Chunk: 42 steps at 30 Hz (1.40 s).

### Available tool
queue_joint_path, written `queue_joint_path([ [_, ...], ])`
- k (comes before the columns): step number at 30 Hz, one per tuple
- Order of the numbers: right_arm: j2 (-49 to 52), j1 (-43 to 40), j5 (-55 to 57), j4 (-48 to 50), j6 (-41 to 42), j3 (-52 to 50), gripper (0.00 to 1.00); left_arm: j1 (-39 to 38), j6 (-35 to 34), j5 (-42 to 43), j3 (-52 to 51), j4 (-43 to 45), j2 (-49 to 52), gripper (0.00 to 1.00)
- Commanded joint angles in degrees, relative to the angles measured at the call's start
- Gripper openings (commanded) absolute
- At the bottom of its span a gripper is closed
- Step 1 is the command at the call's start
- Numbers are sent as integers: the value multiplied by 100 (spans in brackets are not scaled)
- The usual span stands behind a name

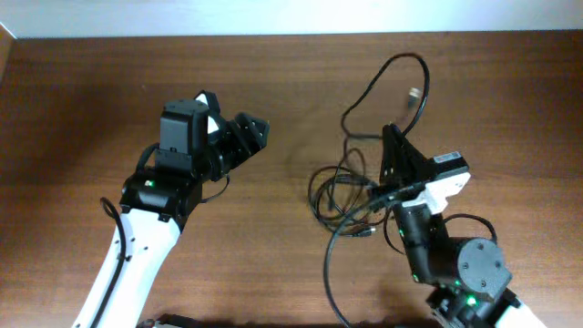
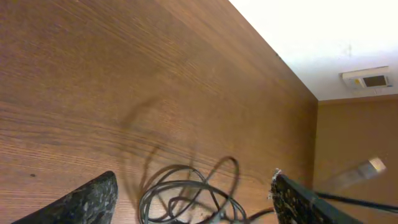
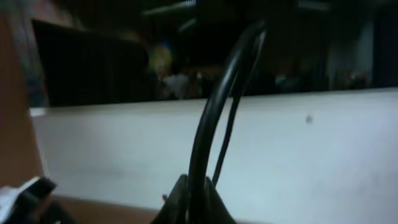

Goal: Untangle cables

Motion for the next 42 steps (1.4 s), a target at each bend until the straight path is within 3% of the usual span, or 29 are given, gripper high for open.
queue_joint_path([
  [1,575,-105,1709,1056,-1954,160,4,15,118,59,4,-151,35,82],
  [3,1014,-476,2798,1764,-2299,203,4,15,116,59,4,-166,35,88],
  [7,1735,-1270,3939,1810,-2190,201,4,15,116,59,4,-179,35,94],
  [9,2251,-2149,4183,1808,-2188,201,4,15,116,59,4,-223,35,100],
  [13,3333,-4127,4030,1810,-2059,201,4,15,116,59,4,-474,35,99],
  [16,3912,-5508,3161,1714,-1547,201,4,15,114,59,4,-769,35,99],
  [19,4120,-6220,1416,1307,-1495,221,4,15,116,59,4,-916,35,99],
  [21,4356,-6843,1043,1283,-1051,389,4,15,116,59,4,-914,35,99],
  [23,4605,-7514,94,608,-704,758,4,15,114,59,4,-916,35,99],
  [25,4964,-8122,-1661,-693,-66,1248,4,15,114,59,4,-914,35,99],
  [26,5117,-8260,-2026,-846,146,1311,7,15,114,59,4,-916,35,99],
  [28,5281,-8336,-2107,-931,197,1309,24,15,114,59,4,-914,35,99],
  [30,5250,-8330,-2151,-1029,284,1325,53,15,114,59,4,-916,35,99],
  [32,4953,-8330,-2326,-1333,647,1362,92,15,114,59,4,-914,35,99],
  [33,4813,-8330,-2540,-1427,647,1375,100,15,114,59,4,-914,35,99],
  [35,4096,-8330,-3467,-1731,767,1386,99,15,114,59,4,-914,35,99],
  [38,3136,-8330,-3917,-2559,2367,1386,99,15,114,59,4,-914,35,99],
  [42,2081,-8330,-4124,-3976,2511,1386,99,15,116,59,4,-914,35,99],
])
